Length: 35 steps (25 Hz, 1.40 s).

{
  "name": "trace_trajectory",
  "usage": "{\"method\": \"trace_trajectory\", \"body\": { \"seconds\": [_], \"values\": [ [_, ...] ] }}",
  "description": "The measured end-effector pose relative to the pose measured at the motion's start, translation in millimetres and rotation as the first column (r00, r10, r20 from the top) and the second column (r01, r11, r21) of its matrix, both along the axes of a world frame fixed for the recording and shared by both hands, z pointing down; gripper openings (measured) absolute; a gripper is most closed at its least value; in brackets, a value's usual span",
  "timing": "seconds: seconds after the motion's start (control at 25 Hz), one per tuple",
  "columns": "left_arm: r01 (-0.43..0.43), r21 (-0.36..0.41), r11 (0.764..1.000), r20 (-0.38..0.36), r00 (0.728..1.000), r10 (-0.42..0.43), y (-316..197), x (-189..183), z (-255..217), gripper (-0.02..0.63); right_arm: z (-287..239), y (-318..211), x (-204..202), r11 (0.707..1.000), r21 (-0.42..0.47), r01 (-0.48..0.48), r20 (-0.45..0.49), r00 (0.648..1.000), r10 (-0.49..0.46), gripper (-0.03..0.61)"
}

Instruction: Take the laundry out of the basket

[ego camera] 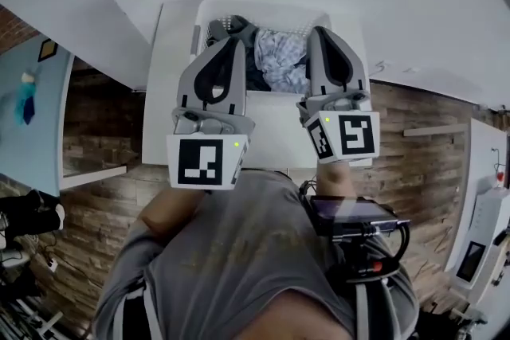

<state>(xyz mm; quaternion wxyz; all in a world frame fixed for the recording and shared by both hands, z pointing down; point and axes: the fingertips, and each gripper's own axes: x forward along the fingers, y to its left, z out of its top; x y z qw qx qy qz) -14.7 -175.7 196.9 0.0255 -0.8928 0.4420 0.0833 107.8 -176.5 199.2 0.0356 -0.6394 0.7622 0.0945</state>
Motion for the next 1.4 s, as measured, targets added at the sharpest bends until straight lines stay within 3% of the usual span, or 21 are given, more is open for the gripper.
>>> {"method": "trace_trajectory", "body": {
  "seconds": [0.24,0.48,0.76,1.08,1.16,1.24,1.4],
  "values": [
    [-0.015,0.015,1.000,-0.011,1.000,0.015,-25.1,9.4,-4.1,0.008,5.1,-16.2,11.3,0.999,-0.024,-0.024,-0.012,1.000,0.024,0.008],
    [-0.016,-0.027,1.000,0.014,1.000,0.017,-37.8,26.6,10.9,0.008,28.4,-28.5,20.9,0.996,-0.089,-0.006,-0.006,1.000,0.005,0.008],
    [0.012,-0.088,0.996,0.014,1.000,-0.011,-66.7,30.8,26.7,0.008,73.4,-66.7,14.6,0.973,-0.225,0.052,-0.022,0.998,-0.058,0.009],
    [0.013,-0.187,0.982,0.003,1.000,-0.013,-105.8,32.3,54.2,0.008,120.0,-107.8,13.8,0.907,-0.398,0.139,0.043,0.990,-0.133,0.043],
    [0.008,-0.197,0.980,-0.001,1.000,-0.009,-113.6,35.0,57.3,0.008,125.3,-117.3,13.3,0.897,-0.420,0.140,0.017,0.989,-0.147,0.101],
    [0.004,-0.210,0.978,-0.006,1.000,-0.006,-120.9,38.1,59.9,0.008,135.3,-123.6,12.6,0.883,-0.450,0.134,-0.030,0.986,-0.165,0.116],
    [0.001,-0.252,0.968,-0.006,1.000,-0.003,-138.5,39.5,73.8,0.008,175.9,-131.4,10.7,0.805,-0.575,0.147,-0.065,0.972,-0.224,0.225]
  ]
}}
